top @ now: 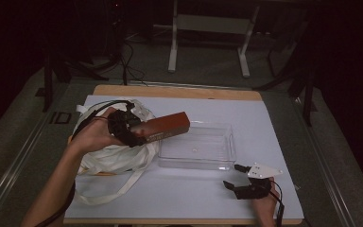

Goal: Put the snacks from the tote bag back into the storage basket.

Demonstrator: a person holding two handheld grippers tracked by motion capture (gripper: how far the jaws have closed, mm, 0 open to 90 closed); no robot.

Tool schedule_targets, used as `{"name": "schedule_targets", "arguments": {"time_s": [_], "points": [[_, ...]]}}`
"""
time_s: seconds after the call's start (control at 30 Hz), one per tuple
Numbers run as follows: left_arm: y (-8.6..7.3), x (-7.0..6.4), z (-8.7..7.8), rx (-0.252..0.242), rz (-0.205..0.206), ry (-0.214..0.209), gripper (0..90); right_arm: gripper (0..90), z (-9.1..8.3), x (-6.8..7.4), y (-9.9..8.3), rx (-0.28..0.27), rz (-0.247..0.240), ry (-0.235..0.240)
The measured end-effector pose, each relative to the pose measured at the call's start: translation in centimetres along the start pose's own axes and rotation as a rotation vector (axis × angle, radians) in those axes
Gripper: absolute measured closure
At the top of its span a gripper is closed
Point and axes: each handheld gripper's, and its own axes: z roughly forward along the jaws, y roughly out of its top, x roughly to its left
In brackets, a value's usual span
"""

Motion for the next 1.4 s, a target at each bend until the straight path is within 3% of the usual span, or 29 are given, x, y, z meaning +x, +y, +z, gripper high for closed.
{"name": "schedule_targets", "arguments": {"time_s": [0.9, 1.1, 1.4], "points": [[2.1, -0.9, 1.9, -0.024, 0.098, -0.062, 44.1, 20.1, 0.0, 0.0, 0.0, -0.002, 0.004, 0.005], [2.2, -1.0, 2.2, -0.022, 0.107, -0.054, 44.0, 20.1, 0.0, 0.0, 0.0, -0.002, 0.005, 0.005], [2.7, -1.5, 2.6, 0.003, 0.161, -0.055, 44.0, 20.1, 0.0, 0.0, 0.0, -0.003, 0.004, 0.006]]}}
